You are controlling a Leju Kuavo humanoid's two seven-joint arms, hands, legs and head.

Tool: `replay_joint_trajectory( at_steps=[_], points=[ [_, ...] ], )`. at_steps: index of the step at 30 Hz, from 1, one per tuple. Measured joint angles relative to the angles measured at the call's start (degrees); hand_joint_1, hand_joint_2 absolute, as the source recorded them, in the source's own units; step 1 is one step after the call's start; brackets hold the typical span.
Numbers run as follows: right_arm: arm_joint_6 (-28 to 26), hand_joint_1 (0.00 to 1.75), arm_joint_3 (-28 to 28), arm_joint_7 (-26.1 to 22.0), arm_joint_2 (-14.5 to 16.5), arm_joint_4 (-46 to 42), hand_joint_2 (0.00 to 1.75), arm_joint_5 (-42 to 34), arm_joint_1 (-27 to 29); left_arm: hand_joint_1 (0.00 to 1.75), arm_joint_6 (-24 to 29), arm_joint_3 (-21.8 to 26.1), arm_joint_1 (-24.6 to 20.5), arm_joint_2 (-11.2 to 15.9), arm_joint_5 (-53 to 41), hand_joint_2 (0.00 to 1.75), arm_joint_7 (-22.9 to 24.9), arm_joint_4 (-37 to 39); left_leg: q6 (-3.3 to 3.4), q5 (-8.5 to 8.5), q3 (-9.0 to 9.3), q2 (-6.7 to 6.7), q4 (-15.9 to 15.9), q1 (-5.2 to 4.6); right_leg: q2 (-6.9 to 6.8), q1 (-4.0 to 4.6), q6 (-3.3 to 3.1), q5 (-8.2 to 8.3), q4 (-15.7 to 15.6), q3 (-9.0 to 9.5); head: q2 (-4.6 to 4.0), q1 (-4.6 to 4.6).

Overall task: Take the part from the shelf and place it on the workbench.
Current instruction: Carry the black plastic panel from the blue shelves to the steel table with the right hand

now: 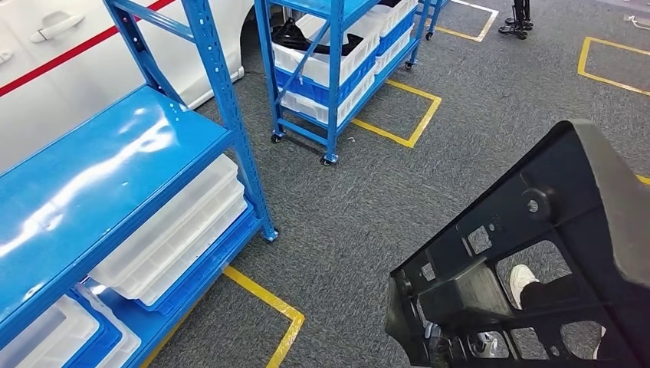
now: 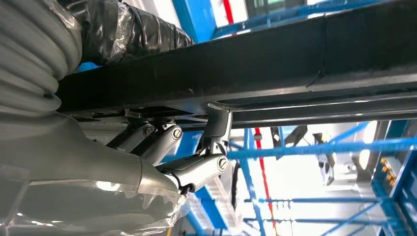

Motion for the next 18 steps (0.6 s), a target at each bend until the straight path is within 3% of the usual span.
replay_joint_trajectory(
  at_steps=[2, 4, 6, 7, 8, 9, 11, 13, 15, 16, 18],
  points=[
    [0.0, 1.75, -0.1, 0.0, 0.0, 0.0, 1.75, 0.0, 0.0, 0.0, 0.0, 0.0, -0.1, 0.0, 0.0, 0.0, 0.0, 0.0, -0.62, -1.46, -0.41, -1.84, 1.6, 0.22, 1.11, -0.34, -0.73, 0.42, -0.4, -0.02, -0.01, -0.02],
    [-0.1, 1.75, -0.1, 0.0, 0.1, 0.0, 1.75, 0.0, 0.0, 0.0, 0.0, 0.0, -0.1, 0.0, -0.2, 0.0, 0.2, 0.0, -1.05, -5.15, -3.08, -4.93, 7.6, 0.42, 2.18, -0.54, -1.27, 0.73, -0.7, -0.14, 0.0, -0.03],
    [-0.1, 1.75, -0.1, 0.0, 0.1, 0.0, 1.75, 0.1, 0.0, 0.0, 0.0, 0.0, 0.2, 0.0, -0.4, 0.0, 0.4, 0.0, -1.2, -8.37, -6.78, -5.92, 15.3, 0.45, 3.54, -0.48, -1.46, 0.82, -0.6, -0.35, 0.0, -0.02],
    [-0.1, 1.75, -0.1, 0.0, 0.1, 0.1, 1.75, 0.2, 0.0, 0.0, 0.0, 0.0, 0.3, 0.0, -0.5, 0.0, 0.5, 0.0, -1.2, -8.47, -7.81, -5.99, 17.2, 0.46, 4.31, -0.44, -1.47, 0.83, -0.5, -0.39, 0.0, -0.01],
    [-0.1, 1.75, -0.1, 0.0, 0.1, 0.2, 1.75, 0.2, 0.0, 0.0, 0.0, 0.0, 0.4, 0.0, -0.6, 0.0, 0.5, 0.0, -1.15, -7.27, -7.8, -6.06, 16.8, 0.46, 5.13, -0.42, -1.45, 0.81, -0.3, -0.4, 0.01, -0.01],
    [-0.1, 1.75, -0.1, 0.0, 0.1, 0.2, 1.75, 0.3, 0.0, 0.0, 0.0, 0.0, 0.4, 0.0, -0.6, 0.0, 0.5, 0.0, -1.04, -5.1, -6.75, -6.38, 14.1, 0.48, 5.94, -0.43, -1.38, 0.77, -0.1, -0.38, 0.01, -0.02],
    [-0.1, 1.75, -0.1, 0.0, 0.1, 0.2, 1.75, 0.3, -0.1, 0.0, 0.0, 0.0, 0.4, 0.0, -0.6, 0.0, 0.5, 0.0, -0.64, -0.84, -3.44, -8.88, 6.0, 0.57, 7.39, -0.39, -1.08, 0.62, 0.3, -0.52, 0.01, -0.01],
    [-0.1, 1.75, 0.0, 0.0, 0.2, 0.3, 1.75, 0.3, -0.1, 0.0, 0.0, 0.0, 0.4, 0.1, -0.7, 0.0, 0.5, 0.0, -0.24, 0.43, -1.85, -10.93, 1.6, 0.55, 8.64, -0.41, -0.45, 0.65, 0.7, -0.99, 0.0, -0.01],
    [-0.1, 1.75, 0.1, 0.0, 0.2, 0.3, 1.75, 0.4, -0.1, 0.0, 0.0, 0.0, 0.3, 0.1, -0.7, 0.0, 0.5, 0.0, 0.27, 0.41, -1.71, -10.24, 1.1, 0.44, 9.91, -0.52, 0.39, 0.96, 0.7, -1.4, 0.0, -0.01],
    [-0.2, 1.75, 0.1, 0.0, 0.3, 0.3, 1.75, 0.5, 0.0, 0.0, 0.0, 0.0, 0.2, 0.1, -0.7, 0.0, 0.5, 0.0, 0.65, 0.63, -1.57, -9.53, 0.9, 0.51, 9.84, -0.58, 0.66, 0.94, 0.8, -1.53, 0.0, -0.01],
    [-0.3, 1.75, 0.1, 0.0, 0.3, 0.3, 1.75, 0.5, 0.0, 0.0, 0.0, 0.0, 0.2, 0.1, -0.7, 0.0, 0.4, 0.0, 1.47, 1.13, -1.41, -8.0, 0.4, 0.69, 7.17, -0.41, 1.02, -1.04, 3.7, -3.0, 0.01, 0.05]
  ],
)
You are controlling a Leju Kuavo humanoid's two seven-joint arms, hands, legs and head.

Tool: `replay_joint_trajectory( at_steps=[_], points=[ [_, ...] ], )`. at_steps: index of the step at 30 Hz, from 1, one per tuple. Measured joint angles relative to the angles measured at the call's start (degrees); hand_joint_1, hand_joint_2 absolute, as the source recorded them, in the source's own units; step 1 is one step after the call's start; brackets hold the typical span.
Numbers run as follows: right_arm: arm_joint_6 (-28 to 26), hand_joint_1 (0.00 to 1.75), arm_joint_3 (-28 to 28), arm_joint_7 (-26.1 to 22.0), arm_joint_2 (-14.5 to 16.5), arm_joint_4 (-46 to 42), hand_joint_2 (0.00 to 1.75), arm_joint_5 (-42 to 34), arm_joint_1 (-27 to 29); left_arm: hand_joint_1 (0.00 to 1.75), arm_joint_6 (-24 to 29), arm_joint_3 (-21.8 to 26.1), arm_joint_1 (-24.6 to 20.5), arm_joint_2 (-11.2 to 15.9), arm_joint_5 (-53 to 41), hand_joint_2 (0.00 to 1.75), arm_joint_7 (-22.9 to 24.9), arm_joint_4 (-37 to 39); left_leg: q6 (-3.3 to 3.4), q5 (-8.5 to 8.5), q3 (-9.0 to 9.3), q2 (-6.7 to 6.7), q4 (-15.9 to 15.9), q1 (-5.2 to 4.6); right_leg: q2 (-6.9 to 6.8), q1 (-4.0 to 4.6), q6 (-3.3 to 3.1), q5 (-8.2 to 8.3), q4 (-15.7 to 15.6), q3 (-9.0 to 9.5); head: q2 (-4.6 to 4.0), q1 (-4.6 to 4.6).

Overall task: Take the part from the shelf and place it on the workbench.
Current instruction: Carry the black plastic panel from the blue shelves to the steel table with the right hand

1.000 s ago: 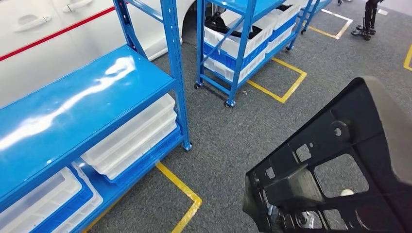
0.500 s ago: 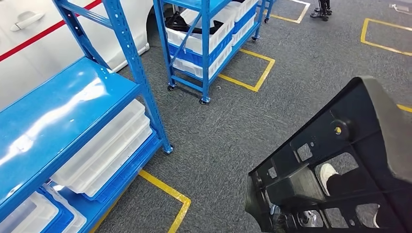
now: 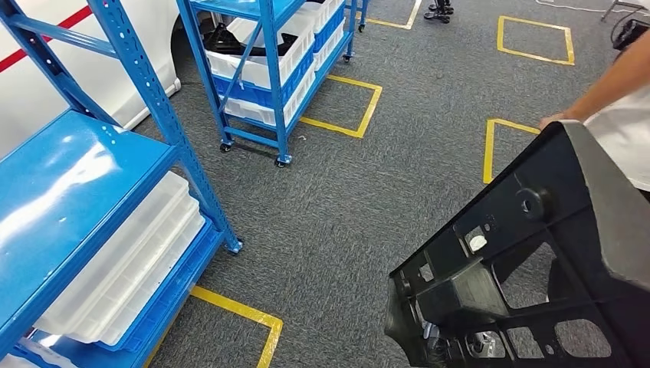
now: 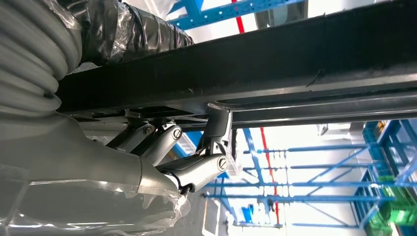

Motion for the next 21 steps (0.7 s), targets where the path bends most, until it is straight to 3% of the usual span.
replay_joint_trajectory(
  at_steps=[2, 3, 4, 5, 6, 8, 9, 11, 15, 18, 19, 21],
  points=[
    [0.0, 1.75, 0.0, 0.0, 0.0, 0.1, 1.75, 0.0, -0.1, 0.0, 0.0, 0.0, 0.1, 0.0, 0.0, 0.0, 0.0, 0.0, 0.39, 0.11, -0.14, 1.61, -0.1, -0.18, -3.29, -0.01, 0.22, -3.97, 7.0, -3.32, 0.0, 0.05],
    [0.0, 1.75, 0.0, 0.0, 0.0, 0.1, 1.75, 0.0, -0.2, 0.0, 0.0, 0.0, 0.2, 0.0, 0.0, 0.0, 0.0, 0.0, 0.42, 0.07, -0.19, 2.46, -0.1, -0.29, -3.89, -0.1, 0.37, -5.45, 10.5, -4.96, 0.0, 0.04],
    [-0.1, 1.75, 0.0, 0.0, 0.0, 0.2, 1.75, 0.0, -0.1, 0.0, 0.0, 0.0, 0.2, 0.1, 0.0, 0.0, 0.0, 0.0, 0.4, 0.01, -0.2, 3.29, -0.1, -0.35, -4.16, -0.22, 0.48, -5.9, 12.5, -5.85, 0.0, 0.04],
    [-0.1, 1.75, 0.0, 0.0, 0.0, 0.2, 1.75, 0.0, -0.1, 0.0, 0.0, 0.0, 0.2, 0.1, 0.0, 0.0, 0.0, 0.0, 0.34, -0.08, -0.17, 4.08, 0.0, -0.37, -4.38, -0.31, 0.54, -5.31, 12.5, -5.7, 0.0, 0.04],
    [-0.1, 1.75, 0.0, 0.0, 0.0, 0.3, 1.75, 0.0, -0.1, 0.0, 0.0, 0.0, 0.2, 0.0, 0.0, 0.0, 0.0, 0.0, 0.24, -0.2, -0.06, 4.8, 0.0, -0.38, -4.71, -0.36, 0.52, -3.75, 10.1, -4.29, 0.0, 0.04],
    [-0.1, 1.75, 0.0, 0.0, 0.0, 0.3, 1.75, 0.0, -0.1, 0.0, 0.0, 0.0, 0.1, 0.0, 0.0, 0.0, 0.0, 0.0, -0.16, -0.55, 0.35, 6.02, 0.0, -0.47, -6.69, -0.18, 0.2, -0.54, 2.0, 0.31, 0.0, 0.03],
    [-0.1, 1.75, 0.0, 0.0, 0.0, 0.3, 1.75, 0.0, -0.2, 0.0, 0.0, 0.0, 0.1, 0.0, 0.0, 0.0, 0.0, 0.0, -0.35, -0.7, 0.51, 6.41, 0.0, -0.57, -7.78, 0.02, 0.0, 0.22, -1.1, 2.03, -0.01, 0.02],
    [-0.1, 1.75, 0.0, 0.0, 0.0, 0.4, 1.75, -0.1, -0.2, 0.0, -0.1, 0.0, 0.1, 0.0, 0.0, 0.0, 0.0, 0.0, -0.6, -0.87, 0.63, 6.75, 0.0, -0.75, -9.09, 0.39, -0.25, 0.1, -3.0, 3.05, -0.01, -0.01],
    [-0.1, 1.75, 0.0, 0.0, 0.0, 0.4, 1.75, -0.1, -0.2, 0.0, -0.1, 0.0, 0.1, 0.0, 0.0, 0.0, 0.0, 0.0, -0.65, -0.89, 0.64, 6.79, 0.0, -0.79, -9.06, 0.41, -0.26, 0.16, -3.0, 3.06, -0.01, 0.0],
    [-0.1, 1.75, 0.0, 0.0, 0.0, 0.3, 1.75, -0.3, -0.2, 0.0, -0.1, 0.0, 0.0, 0.0, 0.0, 0.0, 0.0, 0.0, -1.03, -1.04, 0.84, 7.34, 0.0, -0.81, -8.01, 0.44, -0.54, 0.42, -3.2, 2.96, 0.0, 0.02],
    [-0.1, 1.75, 0.0, 0.0, 0.0, 0.3, 1.75, -0.3, -0.1, 0.0, -0.1, 0.0, -0.2, 0.0, 0.0, 0.0, 0.0, 0.0, -1.45, -1.74, 0.72, 6.62, 0.7, -0.65, -7.12, 0.32, -0.98, 0.61, -3.5, 2.94, 0.0, 0.02],
    [-0.1, 1.75, 0.1, 0.0, 0.1, 0.4, 1.75, -0.4, -0.1, 0.0, -0.2, 0.0, -0.1, 0.0, 0.0, 0.0, 0.1, 0.0, -2.24, -6.03, -3.52, 3.98, 10.0, -0.35, -4.34, 0.23, -1.95, 0.91, -3.7, 2.85, 0.0, 0.02]
  ],
)
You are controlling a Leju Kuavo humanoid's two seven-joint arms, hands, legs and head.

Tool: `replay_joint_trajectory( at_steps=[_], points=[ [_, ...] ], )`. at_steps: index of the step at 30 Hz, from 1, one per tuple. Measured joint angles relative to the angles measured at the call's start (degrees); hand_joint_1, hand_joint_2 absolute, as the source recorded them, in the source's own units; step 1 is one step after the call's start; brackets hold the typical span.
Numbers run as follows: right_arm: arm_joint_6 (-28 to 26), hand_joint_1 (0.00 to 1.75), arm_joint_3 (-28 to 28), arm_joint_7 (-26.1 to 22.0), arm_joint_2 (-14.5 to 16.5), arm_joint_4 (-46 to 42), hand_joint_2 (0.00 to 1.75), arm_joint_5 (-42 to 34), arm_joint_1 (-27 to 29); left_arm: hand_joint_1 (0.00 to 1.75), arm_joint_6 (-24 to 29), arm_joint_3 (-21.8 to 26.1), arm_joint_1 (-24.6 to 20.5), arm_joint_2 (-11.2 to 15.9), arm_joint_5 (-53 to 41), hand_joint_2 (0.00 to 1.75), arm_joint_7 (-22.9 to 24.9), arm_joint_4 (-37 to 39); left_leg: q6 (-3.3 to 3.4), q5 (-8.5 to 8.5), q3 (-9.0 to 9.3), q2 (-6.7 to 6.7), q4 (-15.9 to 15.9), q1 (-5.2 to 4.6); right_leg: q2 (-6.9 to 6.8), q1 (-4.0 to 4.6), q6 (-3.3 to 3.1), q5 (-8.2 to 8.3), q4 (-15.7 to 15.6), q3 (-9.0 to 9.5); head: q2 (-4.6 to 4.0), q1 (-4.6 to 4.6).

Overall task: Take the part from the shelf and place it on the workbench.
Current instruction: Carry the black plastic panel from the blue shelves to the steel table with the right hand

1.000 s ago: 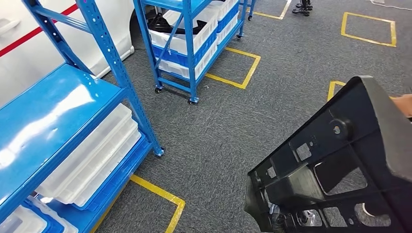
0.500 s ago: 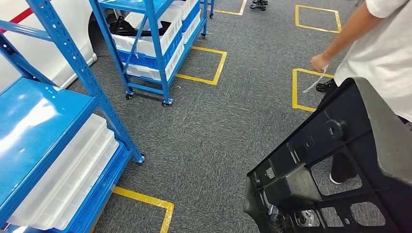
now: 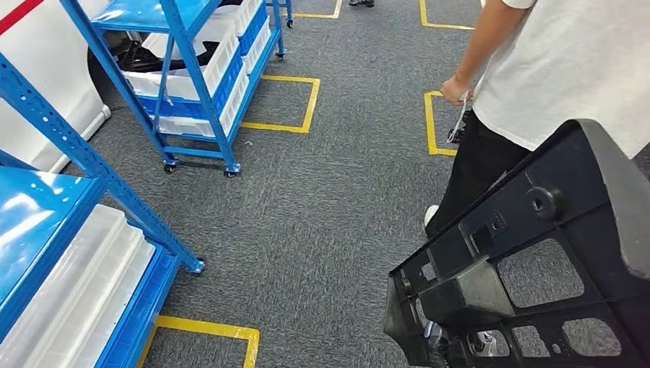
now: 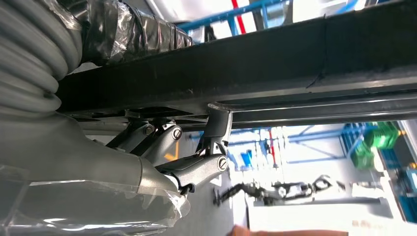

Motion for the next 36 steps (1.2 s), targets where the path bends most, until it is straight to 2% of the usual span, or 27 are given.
replay_joint_trajectory(
  at_steps=[1, 2, 3, 5, 7, 9, 10, 11, 13, 15, 16, 17, 18, 20, 21, 22, 24, 25, 27, 28, 29, 30, 31, 32, 33, 35, 36],
  points=[
    [0.0, 1.75, 0.1, 0.0, 0.0, 0.0, 1.75, 0.0, 0.0, 0.0, 0.0, 0.0, 0.1, 0.0, 0.0, 0.0, 0.0, 0.0, -0.27, -1.32, -1.86, -1.51, 3.8, 0.15, 1.56, -0.1, -0.42, 0.16, -0.1, 0.0, 0.01, -0.01],
    [0.0, 1.75, 0.1, 0.0, 0.1, 0.1, 1.75, 0.0, 0.0, 0.0, -0.1, 0.0, 0.2, 0.0, 0.0, 0.0, 0.0, 0.0, -0.23, -1.25, -3.0, -2.14, 5.7, 0.15, 2.87, -0.05, -0.5, 0.15, 0.0, 0.01, 0.01, -0.02],
    [0.0, 1.75, 0.1, 0.0, 0.1, 0.1, 1.75, 0.0, 0.0, 0.0, -0.1, 0.0, 0.3, 0.0, 0.0, 0.0, 0.0, 0.0, -0.06, 1.13, -1.61, -2.61, 2.2, 0.15, 3.69, -0.06, -0.45, 0.12, 0.1, 0.09, 0.0, -0.03],
    [0.0, 1.75, 0.2, 0.0, 0.1, 0.1, 1.75, 0.0, 0.0, 0.0, -0.1, 0.0, 0.3, 0.1, 0.0, 0.0, 0.0, 0.0, 0.37, 4.73, 1.46, -5.19, -5.6, 0.2, 5.16, -0.08, -0.17, 0.06, 0.4, 0.03, 0.0, -0.01],
    [-0.1, 1.75, 0.2, 0.0, 0.1, 0.1, 1.75, 0.0, 0.0, 0.0, -0.2, 0.0, 0.2, 0.1, 0.1, 0.0, 0.0, 0.0, 0.66, 5.53, 2.69, -6.89, -9.0, 0.11, 6.45, -0.23, 0.5, 0.16, 0.5, -0.33, 0.0, -0.01],
    [-0.2, 1.75, 0.3, 0.0, 0.1, 0.1, 1.75, 0.0, 0.2, 0.0, -0.3, 0.0, 0.1, 0.1, 0.1, 0.0, 0.0, 0.0, 1.07, 5.73, 2.96, -5.9, -9.5, 0.11, 7.53, -0.39, 1.32, 0.37, 0.5, -0.65, 0.0, -0.01],
    [-0.4, 1.75, 0.3, 0.0, 0.1, 0.1, 1.75, 0.0, 0.3, 0.0, -0.3, 0.0, 0.1, 0.1, 0.2, 0.0, 0.0, 0.0, 1.44, 5.98, 3.13, -5.19, -9.8, 0.19, 6.82, -0.32, 1.59, 0.07, 0.9, -0.91, -0.01, 0.0],
    [-0.6, 1.75, 0.3, 0.0, 0.1, 0.1, 1.75, 0.0, 0.4, 0.0, -0.4, 0.0, 0.1, 0.0, 0.2, 0.0, 0.0, 0.0, 1.87, 6.23, 3.27, -4.43, -10.1, 0.29, 5.44, -0.2, 1.79, -0.81, 2.1, -1.56, 0.0, 0.03],
    [-0.9, 1.75, 0.3, 0.0, 0.1, 0.1, 1.75, -0.1, 0.4, 0.0, -0.4, 0.0, 0.1, 0.0, 0.2, 0.0, 0.0, 0.0, 2.48, 6.47, 3.31, -2.8, -10.5, 0.2, 1.75, -0.14, 2.09, -4.32, 8.2, -4.53, 0.0, 0.08],
    [-0.9, 1.75, 0.3, 0.0, 0.1, 0.2, 1.75, -0.1, 0.4, 0.0, -0.5, 0.0, 0.3, 0.0, 0.2, 0.0, 0.1, 0.0, 2.61, 6.39, 3.25, -1.12, -10.5, 0.01, 0.41, -0.47, 2.46, -7.18, 15.1, -8.03, -0.01, 0.09],
    [-0.9, 1.75, 0.3, 0.0, 0.1, 0.3, 1.75, -0.1, 0.5, 0.0, -0.5, 0.1, 0.4, 0.1, 0.2, 0.0, 0.1, 0.0, 2.58, 6.3, 3.27, -0.29, -10.5, -0.04, 0.17, -0.64, 2.63, -7.11, 16.4, -8.65, 0.0, 0.08],
    [-0.9, 1.75, 0.3, 0.0, 0.1, 0.4, 1.75, -0.2, 0.6, 0.0, -0.5, 0.1, 0.4, 0.1, 0.2, 0.0, 0.1, 0.0, 2.49, 6.18, 3.35, 0.48, -10.4, -0.05, -0.12, -0.78, 2.74, -5.96, 15.3, -8.06, 0.0, 0.09],
    [-0.9, 1.75, 0.3, 0.0, 0.1, 0.5, 1.75, -0.2, 0.6, 0.0, -0.5, 0.1, 0.4, 0.1, 0.3, 0.0, 0.2, 0.0, 2.34, 6.02, 3.51, 1.18, -10.4, -0.04, -0.72, -0.87, 2.77, -4.06, 12.0, -6.26, 0.0, 0.09],
    [-0.9, 1.75, 0.3, 0.0, 0.1, 0.6, 1.75, -0.2, 0.6, 0.0, -0.5, 0.1, 0.3, 0.0, 0.3, 0.0, 0.2, 0.0, 1.83, 5.59, 3.97, 2.34, -10.3, -0.19, -3.35, -0.73, 2.48, -1.04, 3.8, -1.79, 0.0, 0.08],
    [-0.9, 1.75, 0.3, 0.0, 0.1, 0.6, 1.75, -0.2, 0.6, 0.0, -0.5, 0.1, 0.3, 0.0, 0.3, 0.0, 0.2, 0.0, 1.49, 5.38, 4.18, 2.8, -10.3, -0.28, -4.26, -0.52, 2.21, -0.43, 1.3, -0.4, 0.0, 0.08],
    [-0.9, 1.75, 0.3, 0.0, 0.1, 0.6, 1.75, -0.2, 0.6, 0.0, -0.5, 0.1, 0.3, 0.0, 0.3, 0.0, 0.2, 0.0, 1.14, 5.2, 4.38, 3.27, -10.2, -0.37, -4.7, -0.27, 1.94, -0.42, 0.2, 0.11, -0.01, 0.08],
    [-1.0, 1.75, 0.3, 0.0, 0.1, 0.6, 1.75, -0.2, 0.7, 0.0, -0.5, 0.1, 0.2, 0.0, 0.3, 0.0, 0.2, 0.0, 0.46, 4.92, 4.77, 4.21, -10.3, -0.3, -3.43, -0.07, 1.37, -0.36, 0.1, 0.04, -0.01, 0.08],
    [-1.0, 1.75, 0.3, 0.0, 0.1, 0.6, 1.75, -0.2, 0.8, 0.0, -0.5, 0.1, 0.1, 0.0, 0.3, 0.0, 0.2, 0.0, 0.12, 4.52, 4.86, 3.87, -10.0, -0.17, -2.8, -0.17, 1.04, -0.23, -0.1, 0.08, -0.01, 0.07],
    [-1.1, 1.75, 0.4, 0.0, 0.1, 0.6, 1.75, -0.2, 0.8, 0.0, -0.5, 0.1, 0.0, 0.0, 0.3, 0.0, 0.2, 0.0, -0.38, 2.07, 3.64, 1.33, -6.8, 0.13, -1.6, -0.51, 0.26, 0.13, -0.6, 0.21, -0.01, 0.04],
    [-1.1, 1.75, 0.4, 0.0, 0.2, 0.6, 1.75, -0.2, 0.8, 0.0, -0.6, 0.1, 0.1, 0.0, 0.3, 0.0, 0.2, 0.0, -0.51, 0.06, 2.04, -0.36, -3.3, 0.21, -1.01, -0.51, 0.03, 0.21, -0.6, 0.17, 0.0, 0.04],
    [-1.2, 1.75, 0.4, 0.0, 0.2, 0.6, 1.75, -0.2, 0.8, 0.0, -0.6, 0.1, 0.2, 0.0, 0.3, 0.0, 0.3, 0.0, -0.57, -1.91, 0.07, -1.37, 0.8, 0.25, -0.31, -0.48, -0.15, 0.24, -0.6, 0.1, 0.0, 0.03],
    [-1.2, 1.75, 0.4, 0.0, 0.2, 0.6, 1.75, -0.1, 0.8, 0.0, -0.7, 0.2, 0.3, 0.0, 0.3, 0.0, 0.3, 0.0, -0.61, -3.21, -1.75, -1.84, 4.5, 0.26, 0.5, -0.42, -0.2, 0.25, -0.5, 0.05, 0.0, 0.03],
    [-1.3, 1.75, 0.4, 0.0, 0.2, 0.6, 1.75, -0.1, 0.9, 0.0, -0.7, 0.2, 0.4, 0.0, 0.3, 0.0, 0.3, 0.0, -0.61, -3.35, -2.88, -2.0, 6.5, 0.26, 1.38, -0.35, -0.23, 0.24, -0.4, 0.04, 0.0, 0.03],
    [-1.4, 1.75, 0.4, 0.0, 0.2, 0.7, 1.75, -0.1, 0.9, 0.0, -0.8, 0.2, 0.5, 0.0, 0.3, 0.0, 0.4, 0.0, -0.55, -2.2, -2.95, -2.08, 6.1, 0.27, 2.27, -0.31, -0.21, 0.21, -0.3, 0.04, -0.01, 0.03],
    [-1.5, 1.75, 0.4, 0.0, 0.2, 0.7, 1.75, -0.1, 0.9, 0.0, -0.8, 0.2, 0.6, 0.0, 0.3, 0.0, 0.4, 0.0, -0.44, -0.05, -1.97, -2.37, 3.5, 0.28, 3.14, -0.3, -0.15, 0.14, -0.1, 0.06, -0.01, 0.03],
    [-1.6, 1.75, 0.4, 0.0, 0.2, 0.7, 1.75, -0.1, 0.9, 0.0, -0.8, 0.2, 0.5, 0.0, 0.3, 0.0, 0.4, 0.0, -0.11, 4.0, 1.13, -4.71, -4.5, 0.4, 4.66, -0.26, 0.15, -0.06, 0.4, -0.05, -0.01, 0.04],
    [-1.7, 1.75, 0.4, 0.0, 0.2, 0.7, 1.75, -0.1, 0.9, 0.0, -0.8, 0.2, 0.5, 0.0, 0.3, 0.0, 0.4, 0.0, 0.06, 4.98, 2.2, -5.87, -7.2, 0.44, 5.29, -0.23, 0.4, -0.1, 0.6, -0.22, -0.01, 0.03]
  ],
)
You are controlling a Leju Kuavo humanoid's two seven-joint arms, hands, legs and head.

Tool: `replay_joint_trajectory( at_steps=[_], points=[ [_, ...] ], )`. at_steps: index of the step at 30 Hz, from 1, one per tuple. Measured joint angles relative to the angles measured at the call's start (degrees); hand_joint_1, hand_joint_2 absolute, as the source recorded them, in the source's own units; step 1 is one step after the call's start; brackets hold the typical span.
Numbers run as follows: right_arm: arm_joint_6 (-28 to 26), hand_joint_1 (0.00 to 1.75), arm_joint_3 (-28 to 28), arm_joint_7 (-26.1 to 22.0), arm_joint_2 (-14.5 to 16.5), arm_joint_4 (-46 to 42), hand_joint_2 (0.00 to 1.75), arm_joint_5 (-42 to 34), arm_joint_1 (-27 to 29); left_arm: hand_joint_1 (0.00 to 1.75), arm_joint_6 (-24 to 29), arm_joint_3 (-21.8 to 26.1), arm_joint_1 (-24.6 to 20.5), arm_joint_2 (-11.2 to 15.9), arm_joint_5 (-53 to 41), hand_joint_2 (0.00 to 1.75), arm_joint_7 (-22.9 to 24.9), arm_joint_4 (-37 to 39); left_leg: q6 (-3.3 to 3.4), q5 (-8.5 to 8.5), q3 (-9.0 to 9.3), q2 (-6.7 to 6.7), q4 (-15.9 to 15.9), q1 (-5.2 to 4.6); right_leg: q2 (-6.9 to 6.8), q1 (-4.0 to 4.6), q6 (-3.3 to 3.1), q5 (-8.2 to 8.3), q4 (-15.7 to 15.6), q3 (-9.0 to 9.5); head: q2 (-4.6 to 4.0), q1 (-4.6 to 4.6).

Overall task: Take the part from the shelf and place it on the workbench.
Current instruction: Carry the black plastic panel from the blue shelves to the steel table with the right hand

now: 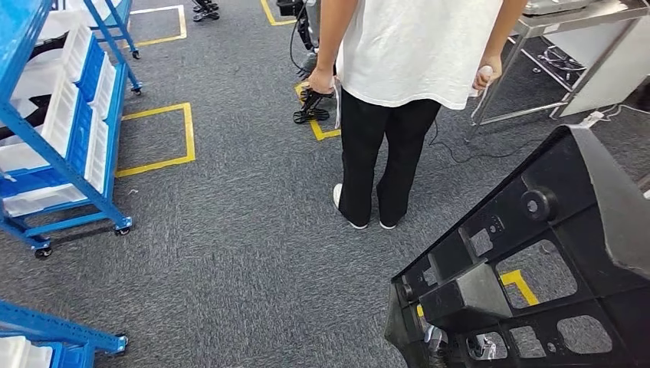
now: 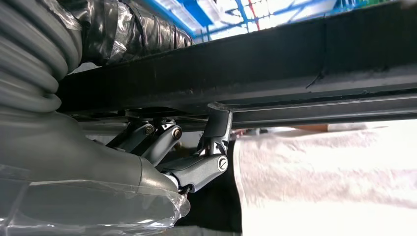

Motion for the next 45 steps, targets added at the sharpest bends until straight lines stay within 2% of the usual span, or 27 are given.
replay_joint_trajectory(
  at_steps=[2, 4, 6, 8, 9, 10, 11, 12, 14, 16, 19, 21, 23, 24, 25, 26, 27, 28, 30, 32, 34, 36, 38, 39, 41, 42, 45],
  points=[
    [0.0, 1.75, 0.0, 0.0, 0.0, 0.0, 1.75, 0.0, 0.1, 0.0, 0.0, 0.1, -0.1, 0.0, 0.0, 0.0, 0.1, 0.0, 0.37, 0.08, 0.6, -0.86, -1.6, -0.14, 1.14, -0.05, 0.67, 0.11, 0.1, -0.36, 0.01, 0.01],
    [-0.1, 1.75, 0.0, 0.0, 0.0, 0.0, 1.75, 0.2, 0.3, 0.0, 0.0, 0.1, -0.3, 0.0, 0.0, 0.0, 0.2, 0.0, 1.06, 0.46, 0.82, 0.4, -2.0, -0.09, 1.82, -0.16, 1.34, 0.23, 0.1, -0.65, 0.0, 0.02],
    [-0.2, 1.75, 0.0, 0.0, 0.0, 0.0, 1.75, 0.3, 0.4, 0.0, 0.0, 0.1, -0.2, -0.1, -0.1, 0.0, 0.3, 0.0, 1.87, 0.98, 1.0, 1.89, -2.6, 0.1, -0.5, -0.02, 1.75, -1.56, 2.6, -1.92, 0.0, 0.09],
    [-0.2, 1.75, 0.0, 0.0, 0.0, 0.0, 1.75, 0.3, 0.4, 0.0, 0.0, 0.2, -0.1, -0.1, -0.1, 0.0, 0.3, 0.0, 2.28, 1.09, 0.95, 3.43, -2.8, -0.06, -3.9, -0.04, 2.02, -5.35, 9.2, -5.06, 0.01, 0.15],
    [-0.1, 1.75, 0.0, 0.0, 0.0, 0.0, 1.75, 0.3, 0.4, 0.0, 0.0, 0.2, 0.0, -0.1, -0.1, 0.0, 0.4, 0.0, 2.32, 1.04, 0.92, 4.28, -2.8, -0.17, -4.67, -0.14, 2.19, -6.83, 12.8, -6.76, 0.0, 0.13],
    [-0.1, 1.75, 0.0, 0.0, 0.0, 0.0, 1.75, 0.3, 0.4, 0.0, 0.0, 0.2, 0.1, -0.1, -0.1, 0.0, 0.4, 0.0, 2.32, 0.97, 0.92, 5.12, -2.8, -0.23, -5.06, -0.27, 2.33, -7.39, 15.0, -7.85, 0.0, 0.13],
    [-0.1, 1.75, -0.1, 0.0, 0.0, 0.1, 1.75, 0.3, 0.5, 0.0, 0.0, 0.2, 0.1, -0.1, -0.1, 0.0, 0.4, 0.0, 2.26, 0.87, 0.97, 5.92, -2.8, -0.26, -5.31, -0.38, 2.42, -6.83, 15.2, -7.88, 0.0, 0.14],
    [-0.1, 1.75, -0.1, 0.0, 0.0, 0.1, 1.75, 0.3, 0.5, 0.0, 0.0, 0.2, 0.0, -0.1, -0.1, 0.0, 0.4, 0.0, 2.15, 0.74, 1.07, 6.62, -2.8, -0.27, -5.65, -0.45, 2.44, -5.31, 13.1, -6.71, 0.01, 0.13],
    [-0.1, 1.75, -0.1, 0.0, 0.0, 0.2, 1.75, 0.3, 0.5, 0.0, 0.0, 0.2, 0.0, -0.2, -0.1, 0.0, 0.4, 0.0, 1.78, 0.37, 1.48, 7.82, -2.7, -0.36, -7.65, -0.31, 2.2, -1.89, 5.2, -2.29, 0.01, 0.12],
    [-0.1, 1.75, -0.1, 0.0, 0.0, 0.2, 1.75, 0.3, 0.4, 0.0, 0.0, 0.2, 0.0, -0.2, -0.1, 0.0, 0.4, 0.0, 1.19, -0.01, 1.91, 8.79, -2.7, -0.56, -9.15, 0.09, 1.71, -0.58, 0.3, 0.34, 0.01, 0.1],
    [-0.2, 1.75, -0.1, 0.0, 0.0, 0.2, 1.75, 0.4, 0.5, 0.0, 0.0, 0.3, -0.3, -0.2, -0.1, 0.0, 0.4, 0.0, 0.2, -0.36, 2.46, 9.8, -2.7, -0.49, -7.89, 0.33, 0.82, -0.5, -0.4, 0.33, 0.0, 0.1],
    [-0.3, 1.75, 0.0, 0.0, 0.0, 0.2, 1.75, 0.6, 0.5, 0.0, -0.1, 0.3, -0.4, -0.2, -0.2, 0.0, 0.4, 0.0, -0.34, -2.08, 1.75, 7.62, -0.7, -0.23, -6.77, 0.0, 0.02, -0.16, -0.9, 0.44, 0.0, 0.09],
    [-0.4, 1.75, 0.0, 0.1, 0.0, 0.2, 1.75, 0.8, 0.5, 0.0, -0.1, 0.3, -0.3, -0.2, -0.3, 0.0, 0.5, 0.0, -0.59, -5.78, -1.32, 4.64, 5.9, -0.09, -5.61, -0.1, -0.52, 0.05, -1.1, 0.43, 0.0, 0.08],
    [-0.4, 1.75, 0.0, 0.1, 0.0, 0.2, 1.75, 0.9, 0.5, 0.0, -0.2, 0.3, -0.2, -0.2, -0.3, 0.0, 0.5, 0.0, -0.64, -7.45, -3.32, 4.09, 9.9, -0.08, -4.92, -0.02, -0.63, 0.08, -1.0, 0.35, 0.0, 0.08],
    [-0.4, 1.75, 0.1, 0.1, 0.0, 0.2, 1.75, 1.0, 0.5, 0.0, -0.2, 0.3, -0.1, -0.2, -0.3, 0.0, 0.5, 0.0, -0.65, -8.22, -4.9, 3.9, 13.0, -0.09, -4.14, 0.07, -0.68, 0.09, -0.9, 0.3, 0.0, 0.08],
    [-0.5, 1.75, 0.1, 0.1, 0.0, 0.3, 1.75, 1.1, 0.5, 0.0, -0.3, 0.3, 0.0, -0.2, -0.3, 0.0, 0.6, 0.0, -0.58, -7.73, -5.6, 3.84, 13.9, -0.09, -3.31, 0.15, -0.72, 0.09, -0.8, 0.28, 0.0, 0.08],
    [-0.6, 1.75, 0.1, 0.1, 0.0, 0.3, 1.75, 1.1, 0.5, 0.0, -0.4, 0.3, 0.1, -0.2, -0.3, 0.0, 0.6, 0.0, -0.42, -6.12, -5.23, 3.68, 12.6, -0.1, -2.46, 0.21, -0.72, 0.07, -0.7, 0.28, 0.0, 0.08],
    [-0.7, 1.75, 0.1, 0.1, 0.0, 0.3, 1.75, 1.2, 0.5, 0.0, -0.4, 0.3, 0.1, -0.2, -0.3, 0.0, 0.6, 0.0, -0.17, -3.76, -3.89, 3.13, 9.2, -0.11, -1.62, 0.23, -0.69, 0.04, -0.5, 0.31, 0.0, 0.07],
    [-1.0, 1.75, 0.1, 0.2, 0.0, 0.3, 1.75, 1.4, 0.5, 0.0, -0.5, 0.3, 0.1, -0.1, -0.3, 0.0, 0.6, 0.0, 0.4, -0.32, -0.76, 0.63, 1.5, -0.13, -0.19, 0.27, -0.46, 0.0, -0.3, 0.22, 0.0, 0.09],
    [-1.3, 1.75, 0.1, 0.2, 0.0, 0.3, 1.75, 1.8, 0.5, 0.0, -0.5, 0.3, 0.0, 0.0, -0.4, 0.0, 0.5, 0.0, 0.72, 0.34, 0.51, -0.83, -1.8, -0.28, 0.98, 0.15, 0.16, 0.09, -0.1, -0.07, 0.01, 0.09],
    [-1.7, 1.75, 0.2, 0.3, 0.0, 0.3, 1.75, 2.0, 0.6, 0.0, -0.5, 0.3, -0.1, -0.1, -0.6, 0.0, 0.6, 0.0, 1.05, 0.57, 0.81, 0.25, -2.3, -0.24, 2.03, 0.02, 0.94, 0.29, -0.2, -0.35, 0.0, 0.08],
    [-2.0, 1.75, 0.2, 0.3, 0.0, 0.3, 1.75, 2.2, 0.7, 0.0, -0.5, 0.3, -0.2, -0.2, -0.8, 0.0, 0.6, 0.0, 1.71, 1.11, 1.15, 1.68, -3.1, 0.06, 0.4, 0.18, 1.49, -0.78, 1.2, -1.12, 0.0, 0.15],
    [-2.2, 1.75, 0.3, 0.4, 0.0, 0.4, 1.75, 2.3, 0.7, 0.0, -0.5, 0.4, -0.1, -0.3, -0.9, 0.0, 0.7, 0.0, 2.14, 1.41, 1.18, 3.18, -3.5, 0.11, -3.23, 0.19, 1.92, -4.2, 6.6, -3.71, 0.01, 0.28],
    [-2.3, 1.75, 0.3, 0.4, 0.0, 0.4, 1.75, 2.4, 0.7, 0.0, -0.5, 0.4, 0.0, -0.3, -1.0, 0.0, 0.7, 0.0, 2.21, 1.39, 1.12, 3.99, -3.5, 0.05, -4.39, 0.03, 2.16, -6.07, 10.3, -5.49, 0.01, 0.32],
    [-2.3, 1.75, 0.3, 0.4, -0.1, 0.7, 1.75, 2.6, 0.7, 0.0, -0.5, 0.4, 0.2, -0.3, -1.2, 0.0, 0.7, 0.0, 2.12, 1.18, 1.05, 5.66, -3.4, -0.01, -5.21, -0.35, 2.6, -7.34, 14.8, -7.58, 0.0, 0.32],
    [-2.3, 1.75, 0.3, 0.4, -0.1, 0.8, 1.75, 2.8, 0.8, 0.0, -0.5, 0.4, 0.2, -0.3, -1.2, 0.0, 0.7, 0.0, 2.0, 1.03, 1.12, 6.43, -3.3, 0.01, -5.44, -0.53, 2.76, -6.37, 14.0, -7.1, 0.01, 0.33],
    [-2.3, 1.75, 0.3, 0.4, -0.1, 1.0, 1.75, 3.0, 0.8, 0.0, -0.5, 0.4, 0.1, -0.4, -1.3, 0.0, 0.7, 0.0, 1.25, 0.35, 1.7, 8.29, -3.0, -0.03, -7.98, -0.71, 2.78, -1.54, 3.3, -1.23, 0.0, 0.33]
  ],
)
